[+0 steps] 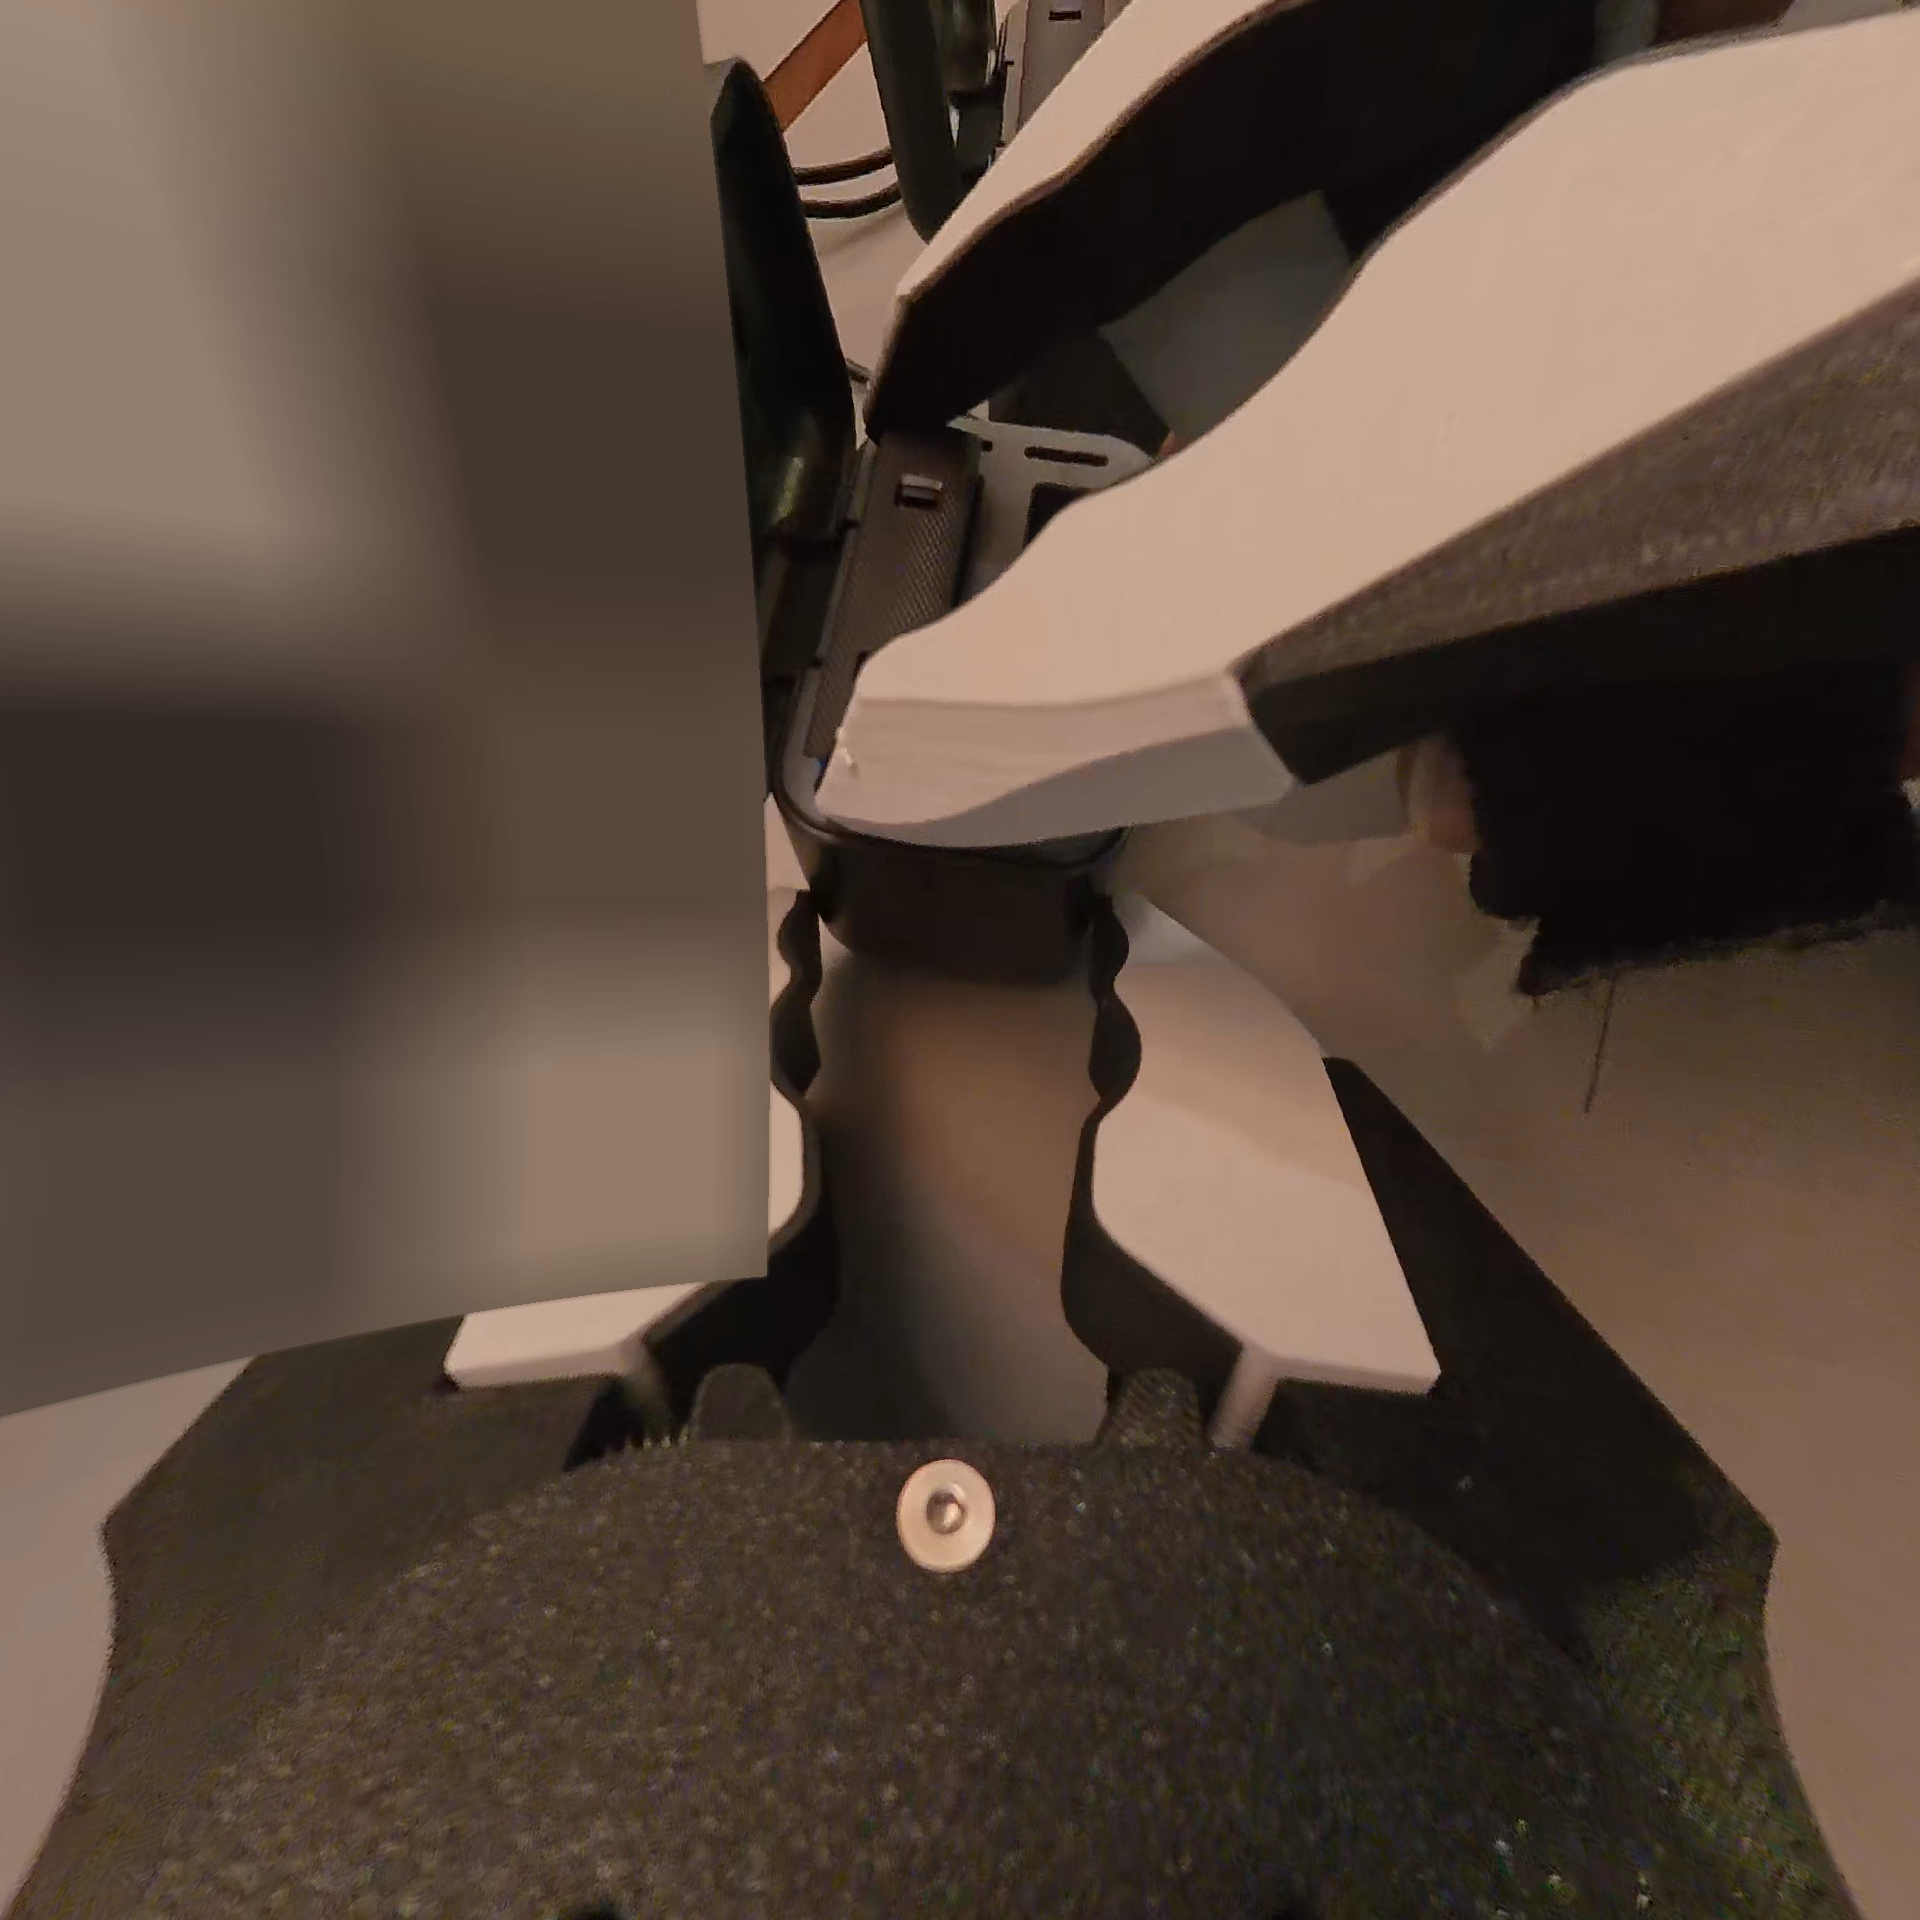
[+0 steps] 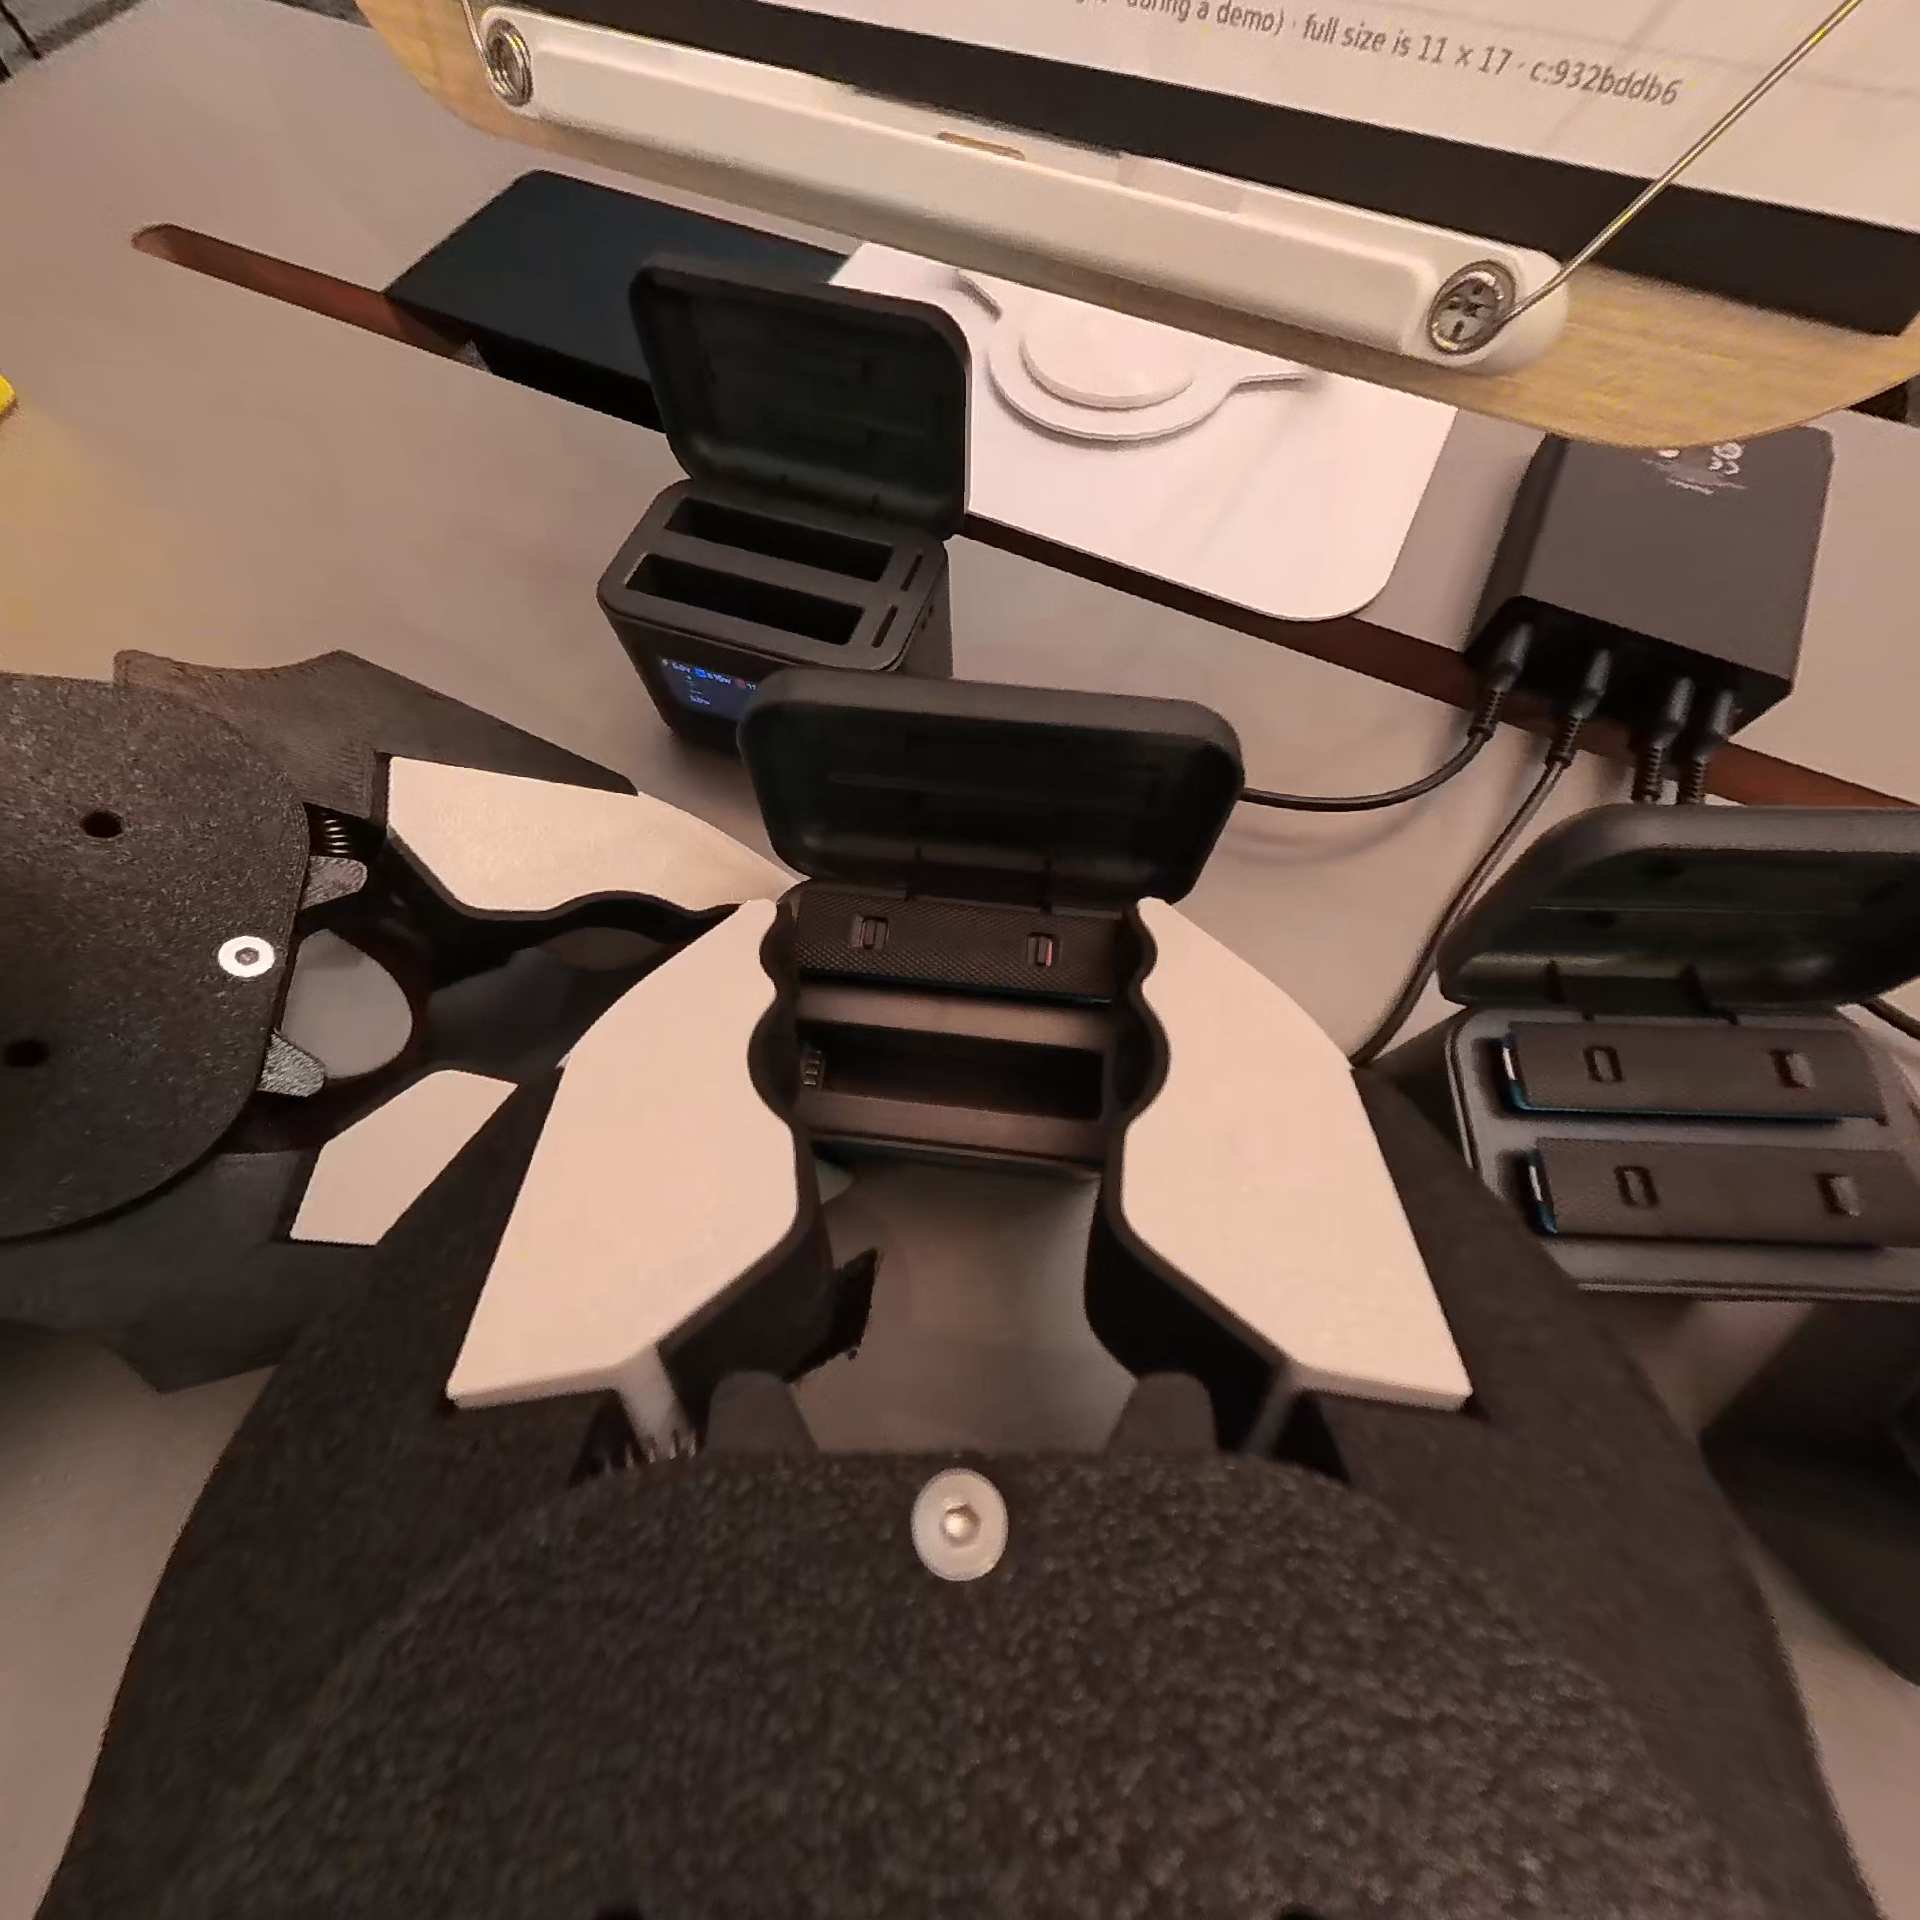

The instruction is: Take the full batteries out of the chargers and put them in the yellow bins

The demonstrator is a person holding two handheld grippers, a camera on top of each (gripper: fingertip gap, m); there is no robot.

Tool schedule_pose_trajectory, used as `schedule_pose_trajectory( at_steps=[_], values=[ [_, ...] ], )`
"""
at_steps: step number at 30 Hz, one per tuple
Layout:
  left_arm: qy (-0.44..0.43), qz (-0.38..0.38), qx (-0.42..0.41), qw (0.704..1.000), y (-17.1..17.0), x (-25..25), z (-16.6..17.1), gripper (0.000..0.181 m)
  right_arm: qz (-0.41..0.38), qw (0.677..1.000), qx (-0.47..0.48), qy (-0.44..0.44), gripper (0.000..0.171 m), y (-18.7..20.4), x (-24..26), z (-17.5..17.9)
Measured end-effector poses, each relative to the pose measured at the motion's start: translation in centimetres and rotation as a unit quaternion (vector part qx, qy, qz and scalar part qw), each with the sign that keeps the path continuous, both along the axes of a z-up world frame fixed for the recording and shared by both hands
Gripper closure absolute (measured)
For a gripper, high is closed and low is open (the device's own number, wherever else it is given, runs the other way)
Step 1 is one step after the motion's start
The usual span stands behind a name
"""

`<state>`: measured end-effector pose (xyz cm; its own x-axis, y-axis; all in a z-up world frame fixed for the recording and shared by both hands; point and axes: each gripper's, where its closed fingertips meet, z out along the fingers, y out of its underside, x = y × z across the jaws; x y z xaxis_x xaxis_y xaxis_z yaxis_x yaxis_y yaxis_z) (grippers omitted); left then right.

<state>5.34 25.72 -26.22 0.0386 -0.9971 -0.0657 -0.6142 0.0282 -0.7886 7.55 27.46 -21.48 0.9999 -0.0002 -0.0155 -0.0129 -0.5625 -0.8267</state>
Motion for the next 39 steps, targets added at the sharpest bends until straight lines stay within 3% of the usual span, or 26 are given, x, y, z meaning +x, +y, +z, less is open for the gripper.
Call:
schedule_pose_trajectory(
  at_steps=[30,34,35,36,39],
  values=[
    [0.011,0.006,-0.006,1.000,0.1,0.1,-0.1,0.132,-0.005,1.000,0.010,0.011,0.113,0.2,0.5,0.1],
    [0.027,0.013,-0.002,1.000,0.3,0.0,-0.5,0.134,-0.009,0.997,0.071,0.023,0.113,0.4,0.9,3.6],
    [0.029,0.018,0.004,0.999,0.5,-0.2,-0.5,0.140,-0.003,0.998,0.066,0.004,0.112,0.3,1.1,4.1],
    [0.022,0.036,0.022,0.999,1.2,-0.6,-0.2,0.181,0.003,0.998,0.062,-0.001,0.113,0.2,1.2,4.4],
    [0.010,0.036,-0.002,0.999,1.5,-1.1,0.0,0.181,0.013,0.996,0.081,0.033,0.112,-0.7,1.3,5.9]
  ],
)
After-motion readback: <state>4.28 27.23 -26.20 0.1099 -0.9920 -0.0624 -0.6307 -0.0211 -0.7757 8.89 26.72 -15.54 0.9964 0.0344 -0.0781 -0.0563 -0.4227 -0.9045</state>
